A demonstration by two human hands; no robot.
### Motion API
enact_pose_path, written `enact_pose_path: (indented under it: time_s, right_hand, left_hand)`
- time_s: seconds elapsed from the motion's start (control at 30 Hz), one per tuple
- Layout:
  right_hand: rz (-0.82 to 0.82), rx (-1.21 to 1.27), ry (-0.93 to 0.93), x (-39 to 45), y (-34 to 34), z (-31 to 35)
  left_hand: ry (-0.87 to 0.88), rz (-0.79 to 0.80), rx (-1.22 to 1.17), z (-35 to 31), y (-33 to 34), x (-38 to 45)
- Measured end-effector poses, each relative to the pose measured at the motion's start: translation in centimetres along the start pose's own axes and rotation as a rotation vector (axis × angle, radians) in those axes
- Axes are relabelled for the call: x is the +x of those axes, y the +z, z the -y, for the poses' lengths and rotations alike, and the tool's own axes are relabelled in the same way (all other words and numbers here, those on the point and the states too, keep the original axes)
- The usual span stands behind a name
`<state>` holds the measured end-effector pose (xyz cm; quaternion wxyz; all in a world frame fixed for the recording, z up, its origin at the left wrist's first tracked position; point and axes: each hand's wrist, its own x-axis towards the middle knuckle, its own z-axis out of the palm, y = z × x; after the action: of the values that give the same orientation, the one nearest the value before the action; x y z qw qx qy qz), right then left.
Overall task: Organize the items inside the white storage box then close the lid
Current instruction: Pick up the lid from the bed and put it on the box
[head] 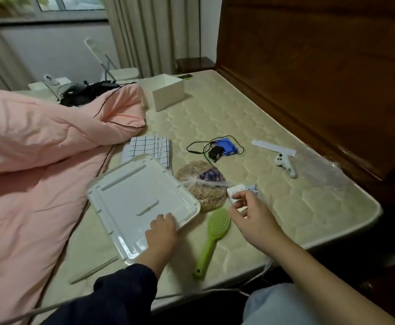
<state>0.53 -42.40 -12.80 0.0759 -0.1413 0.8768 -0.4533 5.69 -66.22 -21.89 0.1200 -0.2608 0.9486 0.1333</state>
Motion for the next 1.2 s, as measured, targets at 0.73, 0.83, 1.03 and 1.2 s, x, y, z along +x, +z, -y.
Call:
enact_pose_path:
  time_s: [0.73, 0.83, 1.03, 1.2]
  right_hand:
    - [-0.035, -0.053, -0.098, -1.3, -2.3, 5.2]
    - [-0.108, 0.033, -0.11, -1.4, -5.0, 7.0]
    - [-0.526, 0.058, -0.025, -3.5, -16.8, 7.6]
    - [-0.975, -0.07, 0.208, -10.9, -30.1, 3.0]
  left_hand:
    - [0.157, -0.885, -0.407, -4.1, -18.3, -3.1]
    - [0.307, -1.031, -0.577, -7.9, -21.9, -6.7]
    - [0.695, -0.924, -1.147, -15.6, -26.3, -12.3]
    - [0.77, -0.419, -1.462, -24.3, -24.4, -15.8]
